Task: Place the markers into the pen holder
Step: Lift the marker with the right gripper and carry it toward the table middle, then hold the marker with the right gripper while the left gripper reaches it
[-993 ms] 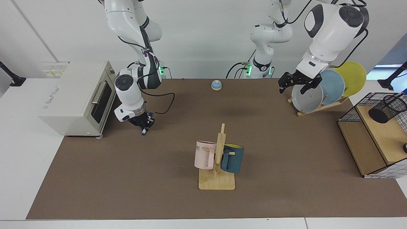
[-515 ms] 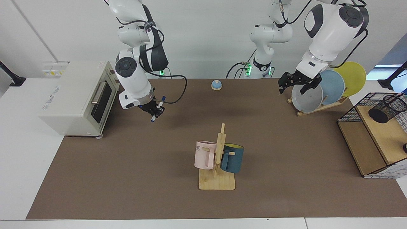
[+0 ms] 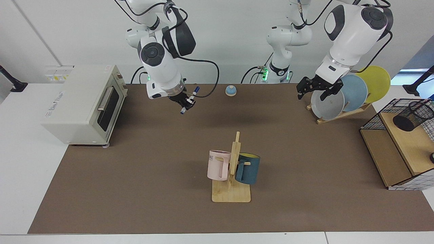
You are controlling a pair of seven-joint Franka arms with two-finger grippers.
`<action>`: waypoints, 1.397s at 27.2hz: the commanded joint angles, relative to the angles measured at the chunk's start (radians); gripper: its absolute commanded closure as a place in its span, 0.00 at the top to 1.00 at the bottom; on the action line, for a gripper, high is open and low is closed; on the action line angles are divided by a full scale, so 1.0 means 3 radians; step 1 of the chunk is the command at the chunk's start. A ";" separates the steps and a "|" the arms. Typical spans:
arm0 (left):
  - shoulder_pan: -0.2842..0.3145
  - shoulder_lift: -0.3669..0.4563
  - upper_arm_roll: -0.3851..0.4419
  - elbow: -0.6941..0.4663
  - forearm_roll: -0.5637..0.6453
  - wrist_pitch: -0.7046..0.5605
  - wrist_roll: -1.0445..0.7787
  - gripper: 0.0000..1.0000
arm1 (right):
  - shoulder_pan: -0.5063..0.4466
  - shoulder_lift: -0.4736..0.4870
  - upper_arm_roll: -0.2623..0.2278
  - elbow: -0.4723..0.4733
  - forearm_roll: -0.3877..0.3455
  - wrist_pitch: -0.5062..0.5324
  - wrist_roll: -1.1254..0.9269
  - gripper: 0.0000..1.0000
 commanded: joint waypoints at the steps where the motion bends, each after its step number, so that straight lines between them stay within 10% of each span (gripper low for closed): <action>1: 0.0010 -0.0090 0.0026 -0.0125 0.0042 0.0026 0.0108 1.00 | -0.0037 -0.0048 -0.0017 0.0183 0.0318 -0.0110 0.0333 0.00; 17: 0.0025 -0.0095 0.0072 -0.0089 0.0042 -0.0081 0.0445 1.00 | 0.0014 -0.0007 -0.0017 0.0281 0.1166 0.0268 0.1125 0.00; 23: 0.0035 -0.0100 0.0057 -0.0089 0.0047 -0.0173 0.1603 1.00 | 0.0024 -0.0007 0.0029 0.0271 0.1463 0.0713 0.1412 0.00; 38: -0.0036 -0.0350 -0.0112 -0.0079 0.0011 -0.0214 0.2459 1.00 | 0.0454 0.0182 0.0034 0.0276 0.1694 0.1556 0.2194 0.00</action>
